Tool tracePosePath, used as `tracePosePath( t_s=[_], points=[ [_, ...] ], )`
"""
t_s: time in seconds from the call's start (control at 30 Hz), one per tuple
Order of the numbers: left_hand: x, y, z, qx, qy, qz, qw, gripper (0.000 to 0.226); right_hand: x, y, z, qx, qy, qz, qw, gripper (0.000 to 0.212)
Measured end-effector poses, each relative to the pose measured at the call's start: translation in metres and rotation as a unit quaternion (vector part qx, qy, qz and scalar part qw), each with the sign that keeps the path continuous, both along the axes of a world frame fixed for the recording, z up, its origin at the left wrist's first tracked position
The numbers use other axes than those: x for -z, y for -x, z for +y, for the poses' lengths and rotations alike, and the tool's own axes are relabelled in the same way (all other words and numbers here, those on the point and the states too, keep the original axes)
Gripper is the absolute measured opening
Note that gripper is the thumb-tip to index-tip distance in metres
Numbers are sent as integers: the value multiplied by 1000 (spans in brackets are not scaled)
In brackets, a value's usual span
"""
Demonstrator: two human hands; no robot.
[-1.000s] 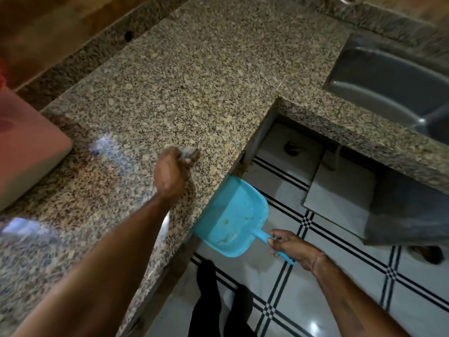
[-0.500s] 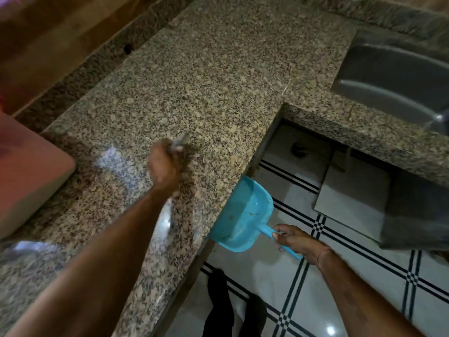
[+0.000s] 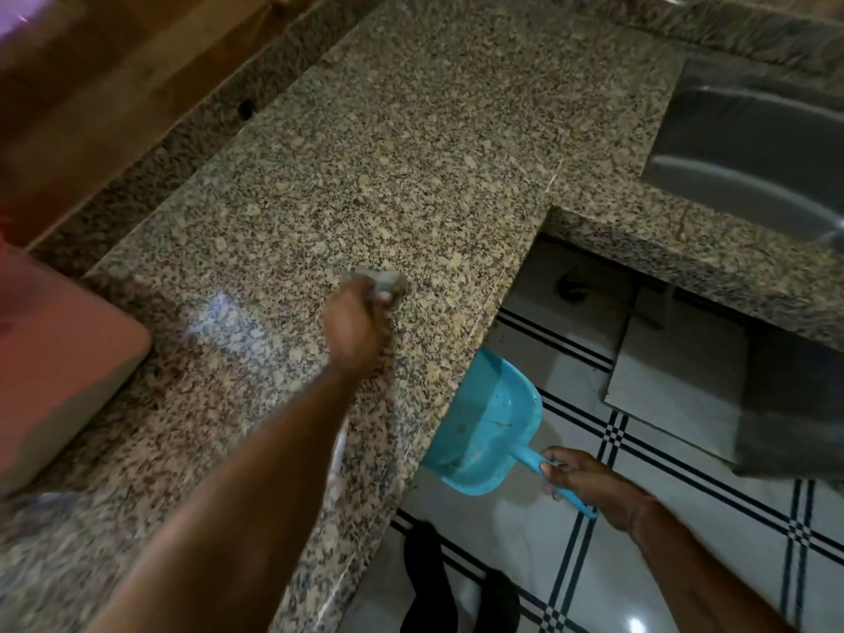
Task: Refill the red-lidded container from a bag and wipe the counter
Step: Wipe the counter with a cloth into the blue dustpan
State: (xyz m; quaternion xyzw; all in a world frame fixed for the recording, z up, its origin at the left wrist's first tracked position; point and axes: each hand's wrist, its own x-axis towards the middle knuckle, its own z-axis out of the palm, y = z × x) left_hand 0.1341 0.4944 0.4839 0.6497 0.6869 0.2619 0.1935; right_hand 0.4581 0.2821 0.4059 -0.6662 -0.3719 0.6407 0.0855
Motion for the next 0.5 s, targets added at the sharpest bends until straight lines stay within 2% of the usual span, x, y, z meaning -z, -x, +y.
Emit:
tracePosePath(
  t_s=[0.07,0.2,0.3,0.43,0.5],
  points=[
    [4,-32,-23,63,-16,-32,997,29,-5,2,-1,7,3,7,1000,22],
    [4,-53,-50,111,-16,-19,993,46,-15,-1,-4,18,-2,13,1000,24],
    [11,-54,-70,128,-29,-11,991,43,-21,-1,-8,16,-15,16,1000,20],
    [9,-66,-95,109,-12,-41,993,47,-32,-2,-13,11,-33,26,999,23],
    [1,-73,-93,69,41,-33,996,43,-34,-3,-17,8,-41,37,998,22]
  ],
)
